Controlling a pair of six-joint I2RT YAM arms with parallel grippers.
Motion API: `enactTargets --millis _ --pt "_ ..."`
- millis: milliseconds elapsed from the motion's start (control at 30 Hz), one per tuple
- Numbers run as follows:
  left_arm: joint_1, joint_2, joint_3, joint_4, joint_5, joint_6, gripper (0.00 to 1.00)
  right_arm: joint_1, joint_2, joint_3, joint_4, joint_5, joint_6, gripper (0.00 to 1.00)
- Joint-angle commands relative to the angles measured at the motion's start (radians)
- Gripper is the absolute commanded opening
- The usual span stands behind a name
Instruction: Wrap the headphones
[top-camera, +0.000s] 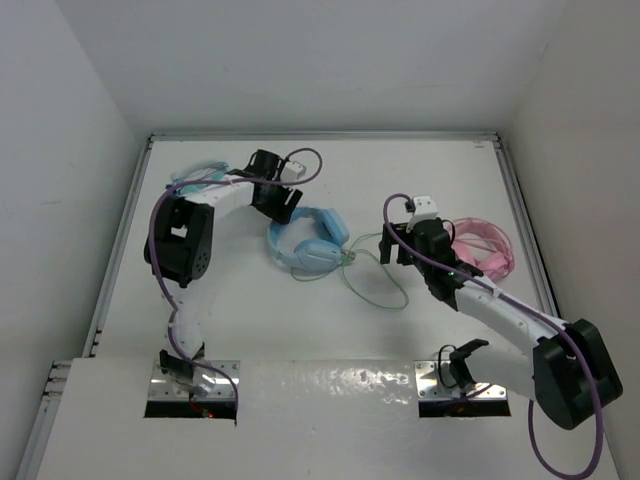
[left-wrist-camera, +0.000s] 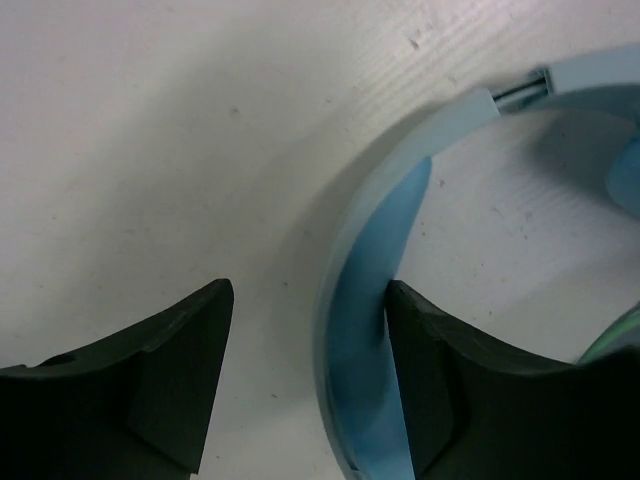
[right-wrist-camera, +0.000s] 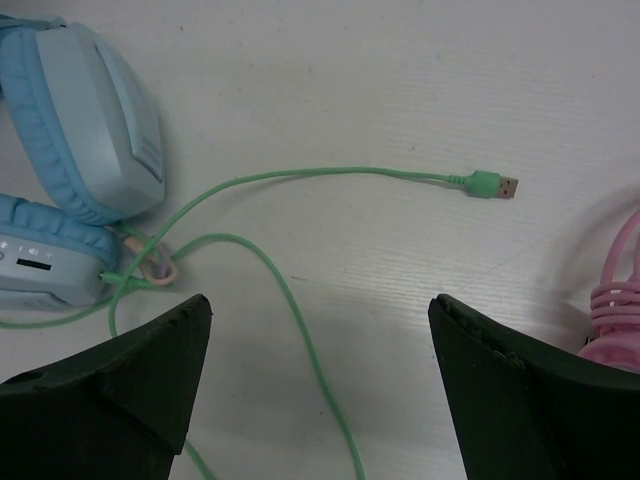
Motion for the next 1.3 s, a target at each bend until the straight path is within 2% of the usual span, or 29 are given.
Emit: enactTargets --millis 0,67,167,200,267,333,367,400,467,567,700,800,867,900,967,1000,1133,1267 --pt "-0.021 -0.024 -0.037 -0.028 0.030 0.027 0.59 0.005 0.013 0.024 0.037 0.020 -0.020 0.87" --pt "-0.028 0.001 -0.047 -0.045 -0.002 0.030 0.52 0.005 0.023 0.029 0.037 0.003 -0.033 0.85" --pt "-0.028 0.032 -0.032 -0.077 -0.014 0.031 0.18 0.005 0.035 0.030 0.041 -0.061 -0.071 0.80" --pt "-0.028 0.042 -0.015 -0.080 -0.008 0.022 0.00 0.005 0.049 0.036 0.038 -0.129 -0.085 0.73" --pt "-0.024 0.036 0.026 -0.109 0.028 0.018 0.00 0.012 0.064 0.050 0.027 -0.205 -0.120 0.62" --pt "0.002 0.007 0.050 -0.122 0.067 -0.005 0.00 0.045 0.079 0.055 0.017 -0.286 -0.149 0.55" --pt "0.016 -0.044 0.056 -0.122 0.091 -0.019 0.00 0.058 0.082 0.055 0.018 -0.320 -0.189 0.56" --pt "0.028 -0.075 0.060 -0.116 0.135 -0.045 0.00 0.077 0.087 0.047 0.023 -0.364 -0.210 0.58" --pt "0.053 -0.173 0.035 -0.081 0.150 -0.071 0.00 0.127 0.099 0.032 0.064 -0.486 -0.260 0.70" --pt "0.053 -0.262 -0.028 -0.031 0.137 -0.100 0.00 0.200 0.138 -0.016 0.153 -0.511 -0.294 0.82" --pt "0.051 -0.274 -0.041 -0.056 0.160 -0.105 0.00 0.220 0.242 -0.049 0.401 -0.405 -0.203 0.86" --pt "0.051 -0.266 -0.045 -0.062 0.179 -0.110 0.00 0.227 0.381 -0.001 0.448 -0.414 -0.166 0.82" --pt "0.053 -0.264 -0.048 -0.062 0.179 -0.116 0.00 0.230 0.471 0.033 0.452 -0.376 -0.136 0.73" --pt "0.054 -0.267 -0.050 -0.061 0.179 -0.120 0.00 0.230 0.493 0.039 0.451 -0.345 -0.113 0.48" --pt "0.064 -0.275 -0.048 -0.057 0.194 -0.134 0.00 0.230 0.513 0.065 0.420 -0.333 -0.088 0.07" --pt "0.085 -0.275 -0.044 -0.056 0.205 -0.146 0.00 0.230 0.500 0.067 0.396 -0.342 -0.079 0.00" --pt "0.172 -0.284 -0.030 -0.001 0.234 -0.229 0.00 0.236 0.327 0.050 0.353 -0.495 -0.096 0.00" --pt "0.194 -0.310 -0.055 0.102 0.132 -0.292 0.00 0.270 0.124 0.195 0.192 -0.743 -0.123 0.00"
